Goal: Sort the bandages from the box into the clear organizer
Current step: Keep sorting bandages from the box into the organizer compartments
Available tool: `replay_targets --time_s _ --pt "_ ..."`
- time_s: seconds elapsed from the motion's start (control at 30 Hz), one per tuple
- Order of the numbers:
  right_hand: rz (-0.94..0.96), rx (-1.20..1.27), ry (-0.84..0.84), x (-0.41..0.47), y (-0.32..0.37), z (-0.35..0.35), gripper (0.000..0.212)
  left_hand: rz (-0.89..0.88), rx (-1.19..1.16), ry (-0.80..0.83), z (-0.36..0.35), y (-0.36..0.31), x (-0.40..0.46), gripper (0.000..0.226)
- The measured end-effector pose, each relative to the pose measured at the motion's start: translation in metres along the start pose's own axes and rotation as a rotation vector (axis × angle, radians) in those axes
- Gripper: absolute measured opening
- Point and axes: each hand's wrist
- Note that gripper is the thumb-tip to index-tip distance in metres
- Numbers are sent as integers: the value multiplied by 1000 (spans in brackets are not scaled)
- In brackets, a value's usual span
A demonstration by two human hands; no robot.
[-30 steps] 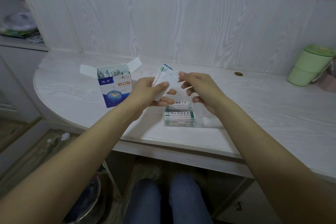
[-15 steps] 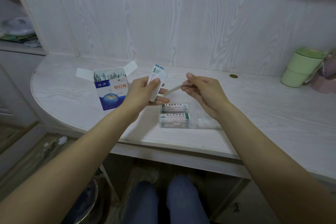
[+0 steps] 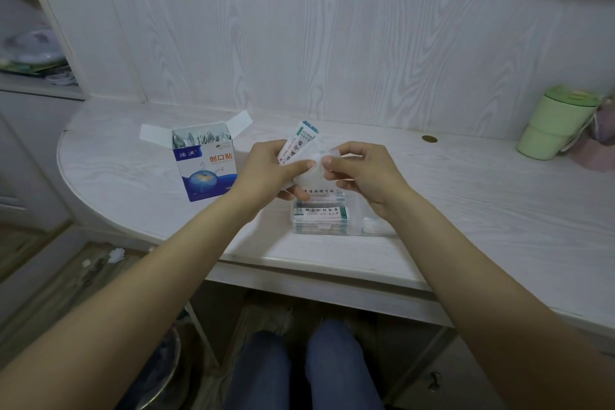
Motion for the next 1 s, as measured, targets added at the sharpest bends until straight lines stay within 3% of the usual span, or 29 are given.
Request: replay_targets --time_s 0.2,0.33,0.47,0.67,0.77,1.0 --pt "-40 91 -45 -4 3 3 15 8 -75 -13 1 2 1 3" --pt "-24 191 -91 -3 2 8 12 45 -132 -32 3 6 3 5" --pt "-23 200 -53 -2 -1 8 5 87 -187 -17 3 6 4 22" --pt "-51 381 -22 2 -2 8 14 93 -300 -24 4 8 8 20" --pt "-27 283 -21 5 -4 8 6 102 -322 -35 5 10 10 19" --pt "-44 -34 -52 9 -10 11 21 88 -218 -103 9 13 13 15"
Point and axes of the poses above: each hand's wrist, its own x-axis towards the middle knuckle, its own z-axis out of the back of the hand, y = z × x, and after that the axes turned 3 degrees about -y, right-handed
